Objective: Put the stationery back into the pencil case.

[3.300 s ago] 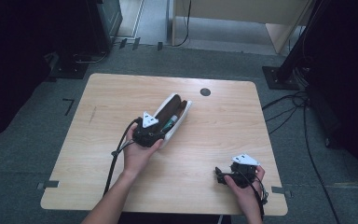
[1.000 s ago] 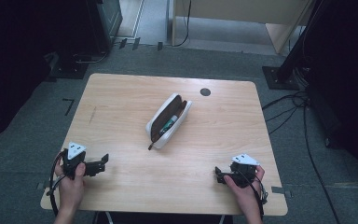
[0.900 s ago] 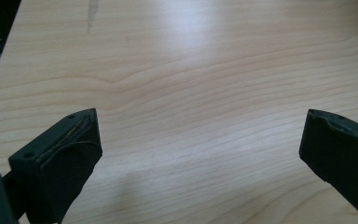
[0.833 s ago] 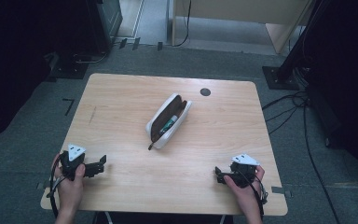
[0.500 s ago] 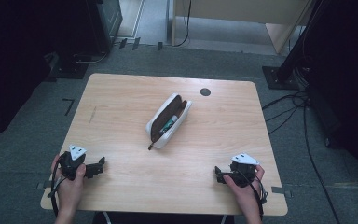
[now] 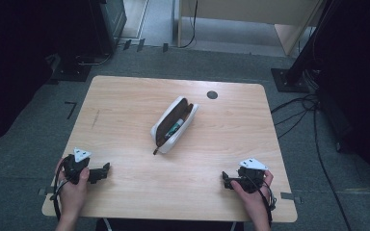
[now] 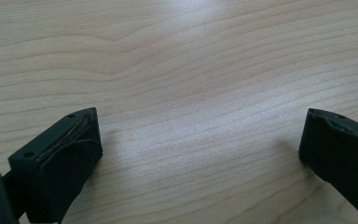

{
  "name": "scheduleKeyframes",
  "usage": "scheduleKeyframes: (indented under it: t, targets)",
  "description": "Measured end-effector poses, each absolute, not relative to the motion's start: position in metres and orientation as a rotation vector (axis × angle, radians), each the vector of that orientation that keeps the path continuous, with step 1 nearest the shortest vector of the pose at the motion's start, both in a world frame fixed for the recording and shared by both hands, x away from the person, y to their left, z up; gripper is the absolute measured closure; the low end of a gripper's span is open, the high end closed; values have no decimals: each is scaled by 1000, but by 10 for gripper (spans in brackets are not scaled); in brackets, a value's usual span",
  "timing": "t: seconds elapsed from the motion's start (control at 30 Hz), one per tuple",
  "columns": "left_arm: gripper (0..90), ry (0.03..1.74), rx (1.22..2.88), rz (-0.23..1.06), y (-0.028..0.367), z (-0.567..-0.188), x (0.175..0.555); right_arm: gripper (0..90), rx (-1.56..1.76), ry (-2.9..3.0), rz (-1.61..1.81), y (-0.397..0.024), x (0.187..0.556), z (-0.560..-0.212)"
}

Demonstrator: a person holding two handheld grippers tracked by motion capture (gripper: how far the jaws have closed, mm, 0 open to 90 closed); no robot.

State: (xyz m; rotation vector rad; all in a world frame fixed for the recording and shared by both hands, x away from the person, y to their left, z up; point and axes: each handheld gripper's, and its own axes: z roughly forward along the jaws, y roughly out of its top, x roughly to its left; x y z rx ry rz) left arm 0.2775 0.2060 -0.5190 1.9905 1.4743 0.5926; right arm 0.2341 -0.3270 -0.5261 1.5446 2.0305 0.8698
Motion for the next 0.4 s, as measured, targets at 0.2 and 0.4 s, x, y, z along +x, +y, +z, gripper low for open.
scheduleKeyframes:
  t: [0.2,0.4]
  targets:
    - [0,1474,1991,592,206,-519,278,0,1542,2035,871,-327,234,-526]
    - [0,1482,1990,597,206,-519,278,0,1541,2036,872,-327,234,-526]
